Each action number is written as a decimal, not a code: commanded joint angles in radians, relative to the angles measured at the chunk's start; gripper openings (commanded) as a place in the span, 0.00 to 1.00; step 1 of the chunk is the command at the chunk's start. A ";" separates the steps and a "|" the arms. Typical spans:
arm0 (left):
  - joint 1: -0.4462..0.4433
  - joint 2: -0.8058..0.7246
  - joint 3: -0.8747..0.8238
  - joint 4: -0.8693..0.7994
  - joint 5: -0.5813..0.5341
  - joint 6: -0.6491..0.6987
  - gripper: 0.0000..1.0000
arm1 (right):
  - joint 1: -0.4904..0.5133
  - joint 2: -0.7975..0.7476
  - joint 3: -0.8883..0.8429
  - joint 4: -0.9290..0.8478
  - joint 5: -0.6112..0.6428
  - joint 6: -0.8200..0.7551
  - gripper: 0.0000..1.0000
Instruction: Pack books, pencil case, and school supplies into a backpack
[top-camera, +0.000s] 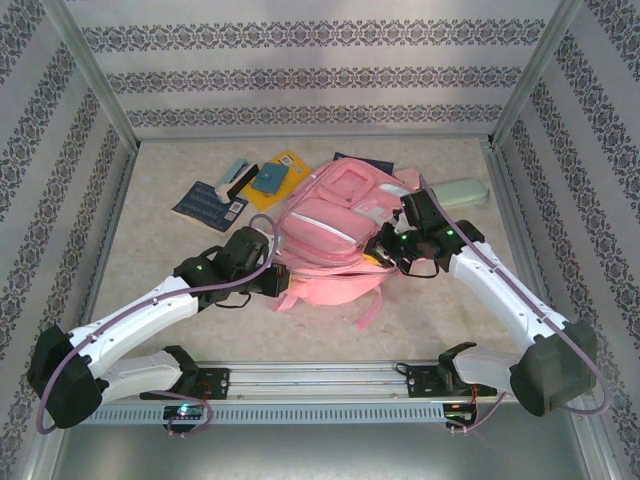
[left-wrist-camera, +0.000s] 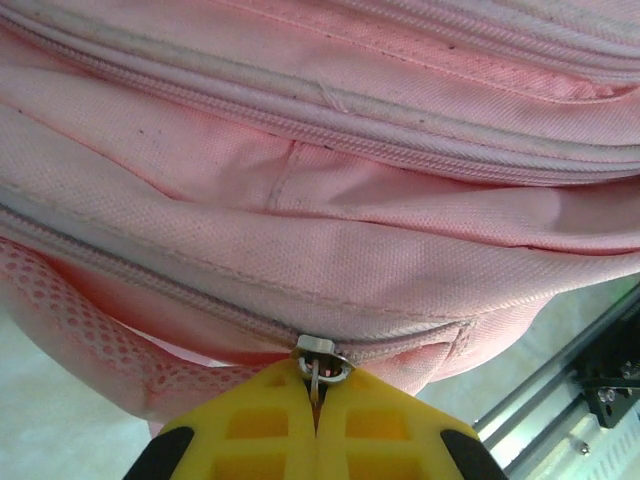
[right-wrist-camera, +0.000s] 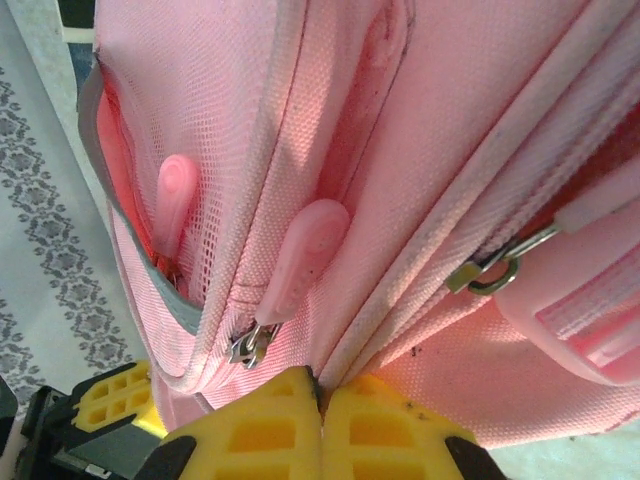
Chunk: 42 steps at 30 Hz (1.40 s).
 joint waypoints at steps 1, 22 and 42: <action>-0.003 0.001 0.020 0.067 0.017 -0.021 0.00 | -0.016 -0.001 0.057 -0.047 0.032 -0.083 0.29; -0.277 0.335 0.409 0.034 0.097 0.058 0.00 | -0.092 -0.323 -0.087 -0.279 -0.188 0.168 0.57; -0.301 0.325 0.394 0.058 0.078 0.071 0.00 | -0.148 -0.231 -0.175 -0.039 -0.019 0.205 0.12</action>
